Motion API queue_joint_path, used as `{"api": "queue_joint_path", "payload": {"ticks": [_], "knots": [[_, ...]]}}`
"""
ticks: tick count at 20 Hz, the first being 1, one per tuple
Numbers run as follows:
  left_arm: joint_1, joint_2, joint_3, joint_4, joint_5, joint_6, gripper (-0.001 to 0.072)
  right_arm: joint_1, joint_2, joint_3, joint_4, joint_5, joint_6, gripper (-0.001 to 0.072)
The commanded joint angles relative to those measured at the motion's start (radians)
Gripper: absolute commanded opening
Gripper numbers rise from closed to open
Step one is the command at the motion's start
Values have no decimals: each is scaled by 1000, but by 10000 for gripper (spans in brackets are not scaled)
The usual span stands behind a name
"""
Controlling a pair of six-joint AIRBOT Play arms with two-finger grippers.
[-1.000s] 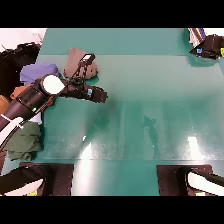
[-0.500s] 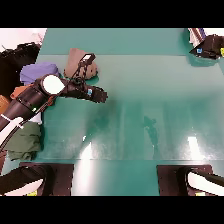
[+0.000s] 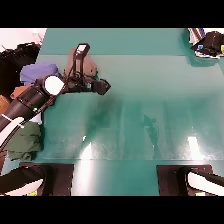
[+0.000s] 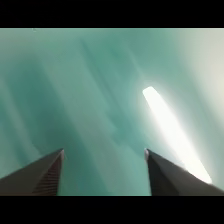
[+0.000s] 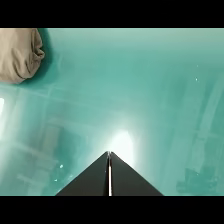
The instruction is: Fold the shirts.
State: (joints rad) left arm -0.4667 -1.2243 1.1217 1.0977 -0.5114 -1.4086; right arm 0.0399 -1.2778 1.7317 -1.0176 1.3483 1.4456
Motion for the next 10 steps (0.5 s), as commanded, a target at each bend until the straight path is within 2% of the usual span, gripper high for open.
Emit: {"api": "queue_joint_path", "payload": {"ticks": [1,3,5,10], "knots": [[104,-48,29,148,215,-103,503,1,0,1,6,-10,1,17],[202,-145,92,148,158,-165,504,1,0,1,5,-10,1,17],[250,-269,182,148,97,-163,504,1,0,1,5,-10,1,17],[256,-556,420,148,-29,-163,504,1,0,1,5,19,1,17]]}}
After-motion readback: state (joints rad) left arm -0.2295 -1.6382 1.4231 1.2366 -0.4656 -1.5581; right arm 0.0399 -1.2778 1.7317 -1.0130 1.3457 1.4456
